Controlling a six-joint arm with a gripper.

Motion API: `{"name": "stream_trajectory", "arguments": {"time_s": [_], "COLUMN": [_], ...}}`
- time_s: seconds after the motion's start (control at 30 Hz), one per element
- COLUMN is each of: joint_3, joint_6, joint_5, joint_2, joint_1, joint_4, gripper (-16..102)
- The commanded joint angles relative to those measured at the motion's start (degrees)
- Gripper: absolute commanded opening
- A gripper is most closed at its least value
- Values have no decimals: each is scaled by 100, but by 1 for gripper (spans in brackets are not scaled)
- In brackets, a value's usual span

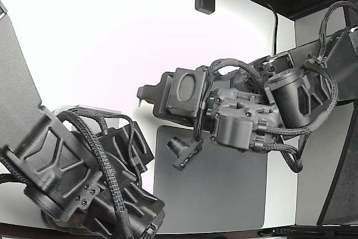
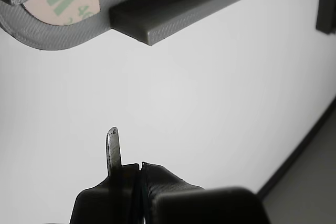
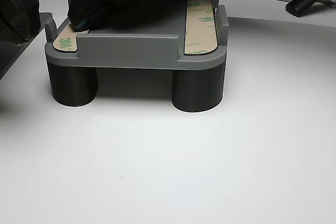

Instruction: Peel off protective film from adhesive tape.

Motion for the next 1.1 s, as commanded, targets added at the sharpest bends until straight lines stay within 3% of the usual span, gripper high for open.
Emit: {"name": "stream_trajectory", "arguments": {"time_s": [0.0, 0.63, 1.07], "joint_3": [-220, -132, -132], "joint_6": [18, 316, 325], "joint_5": [158, 448, 677], "joint_2": [-105, -800, -958], "joint_1": [88, 272, 519], "joint_4": [-97, -791, -914], "gripper": [-11, -11, -11]}}
